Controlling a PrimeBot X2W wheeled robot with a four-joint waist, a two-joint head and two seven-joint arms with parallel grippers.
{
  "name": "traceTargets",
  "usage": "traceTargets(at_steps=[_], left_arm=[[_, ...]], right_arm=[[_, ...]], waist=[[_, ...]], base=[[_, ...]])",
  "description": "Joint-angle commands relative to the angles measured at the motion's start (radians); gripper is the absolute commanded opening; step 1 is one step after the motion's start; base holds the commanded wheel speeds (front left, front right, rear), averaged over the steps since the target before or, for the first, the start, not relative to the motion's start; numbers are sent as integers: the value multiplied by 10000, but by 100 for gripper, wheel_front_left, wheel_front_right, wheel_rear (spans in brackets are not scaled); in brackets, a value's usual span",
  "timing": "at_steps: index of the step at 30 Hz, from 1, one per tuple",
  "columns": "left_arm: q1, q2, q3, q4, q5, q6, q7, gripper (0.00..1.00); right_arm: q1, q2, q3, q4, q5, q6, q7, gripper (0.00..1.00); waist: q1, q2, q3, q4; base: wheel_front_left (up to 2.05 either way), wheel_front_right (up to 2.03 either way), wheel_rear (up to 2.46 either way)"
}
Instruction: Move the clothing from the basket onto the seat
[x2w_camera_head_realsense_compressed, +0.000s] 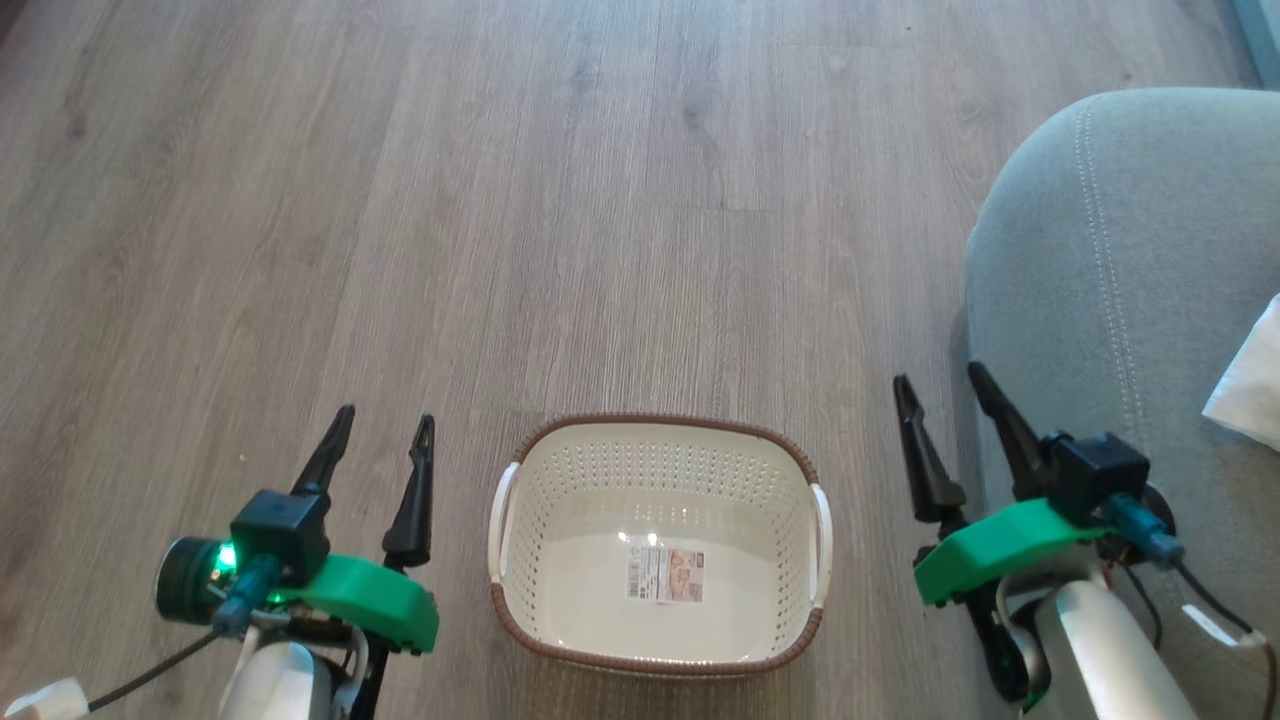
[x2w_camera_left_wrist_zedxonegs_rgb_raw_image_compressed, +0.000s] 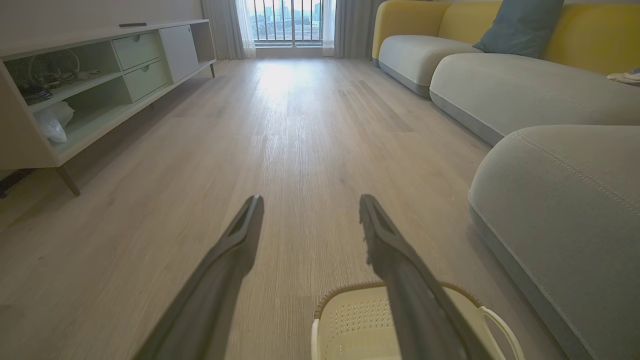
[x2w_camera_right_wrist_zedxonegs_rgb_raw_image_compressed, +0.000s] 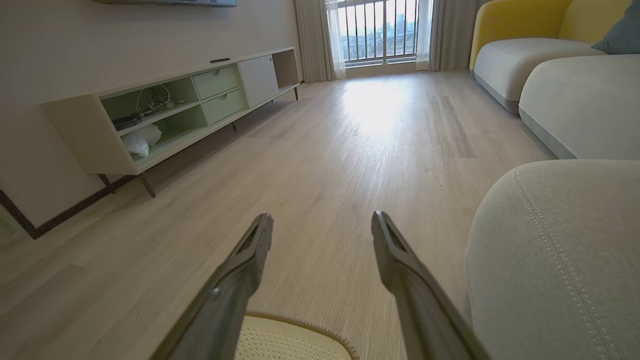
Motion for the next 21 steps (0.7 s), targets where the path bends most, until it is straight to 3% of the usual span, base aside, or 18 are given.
traceTargets(at_steps=[1, 21], left_arm=[[-208, 29, 249, -341, -81, 60, -49, 100], [-86, 28, 400, -621, -1166, -646, -49, 100]], right_arm=[[-58, 94, 289, -241, 63, -2, -51, 100], [-98, 96, 283, -194, 133, -2, -51, 100]], waist=[[1, 0, -13, -28], [1, 0, 5, -188]], base=[[0, 0, 0], [0, 0, 0]])
